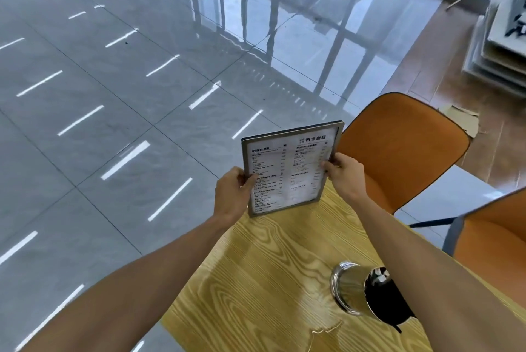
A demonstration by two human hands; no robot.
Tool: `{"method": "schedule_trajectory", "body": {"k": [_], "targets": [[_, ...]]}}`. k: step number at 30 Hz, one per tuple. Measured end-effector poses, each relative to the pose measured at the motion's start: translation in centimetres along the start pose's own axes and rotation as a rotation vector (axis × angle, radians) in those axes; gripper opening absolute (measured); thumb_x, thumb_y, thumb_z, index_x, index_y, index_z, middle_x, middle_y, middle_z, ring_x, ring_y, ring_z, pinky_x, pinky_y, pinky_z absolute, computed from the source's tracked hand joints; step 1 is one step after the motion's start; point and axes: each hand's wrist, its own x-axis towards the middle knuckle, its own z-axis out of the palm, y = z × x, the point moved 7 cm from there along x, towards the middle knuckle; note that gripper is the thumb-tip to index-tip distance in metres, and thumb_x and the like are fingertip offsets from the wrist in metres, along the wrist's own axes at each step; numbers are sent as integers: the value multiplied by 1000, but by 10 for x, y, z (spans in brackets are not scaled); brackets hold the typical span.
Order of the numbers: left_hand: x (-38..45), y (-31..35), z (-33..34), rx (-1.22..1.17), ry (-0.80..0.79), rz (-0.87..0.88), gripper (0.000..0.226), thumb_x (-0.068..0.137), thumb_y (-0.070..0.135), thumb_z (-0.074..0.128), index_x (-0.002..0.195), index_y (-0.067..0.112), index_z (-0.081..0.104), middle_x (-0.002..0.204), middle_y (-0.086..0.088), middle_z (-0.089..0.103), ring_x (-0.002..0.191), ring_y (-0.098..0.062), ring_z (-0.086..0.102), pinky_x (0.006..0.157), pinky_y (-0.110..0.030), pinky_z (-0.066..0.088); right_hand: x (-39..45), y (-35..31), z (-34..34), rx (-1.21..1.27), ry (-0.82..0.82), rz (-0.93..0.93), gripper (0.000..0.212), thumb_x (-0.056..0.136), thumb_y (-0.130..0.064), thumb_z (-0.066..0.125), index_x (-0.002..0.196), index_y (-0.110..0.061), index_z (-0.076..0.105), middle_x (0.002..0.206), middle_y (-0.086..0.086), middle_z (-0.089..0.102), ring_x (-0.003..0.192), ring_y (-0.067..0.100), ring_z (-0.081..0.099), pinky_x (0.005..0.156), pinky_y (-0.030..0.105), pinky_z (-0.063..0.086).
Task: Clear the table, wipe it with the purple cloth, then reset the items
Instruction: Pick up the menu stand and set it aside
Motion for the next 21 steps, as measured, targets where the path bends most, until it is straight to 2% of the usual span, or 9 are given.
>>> {"method": "schedule_trajectory", "body": {"k": [4,6,8,9,13,17,19,21], "targets": [[8,2,2,-10,21,-7,20,92,34,69,86,15,63,85,2,69,78,-12,67,68,-31,59,18,-6,2,5,-12,21,10,99,-21,64,100,-16,73,97,-3,74,85,18,69,76,42,60],[10,2,5,-36,28,-21,19,92,33,69,87,16,64,86,3,70,79,-12,68,71,-32,59,24,-9,2,5,-6,35,13,99,-20,62,104,-13,72,101,1,75,84,17,68,69,33,58],[11,2,8,-50,24,-30,19,92,34,69,87,16,64,86,2,71,79,-12,69,71,-33,60,26,-12,2,-12,-1,43,16,100,-20,61,109,-11,70,107,4,74,86,17,65,61,21,47],[10,2,8,-46,21,-32,19,92,33,69,87,16,63,86,2,71,79,-13,69,70,-32,60,25,-13,3,-18,-8,48,18,100,-20,61,113,-9,69,111,5,73,91,18,65,62,19,45],[5,3,7,-33,15,-27,20,94,33,67,89,15,62,87,3,70,79,-11,69,68,-28,59,15,-10,10,-9,-137,77,34,100,-20,62,132,-8,60,131,6,66,119,23,60,86,29,49],[-5,9,11,-15,10,-52,21,96,35,64,99,15,59,97,2,68,88,-13,67,67,-21,51,-4,3,5,7,-219,106,55,100,-29,64,151,-20,45,146,4,57,136,24,51,106,45,47],[-16,9,19,-8,-6,-80,28,95,38,64,108,15,56,108,-2,64,98,-19,64,75,-30,53,-15,11,-4,-15,-219,125,62,99,-36,64,154,-24,40,150,5,52,138,25,49,109,48,45],[-31,8,34,36,-70,-128,52,93,41,64,131,9,47,129,-11,54,118,-27,56,92,-39,50,-28,16,-16,-43,-215,120,64,98,-38,64,155,-25,39,152,7,50,136,26,50,110,49,45]]}}
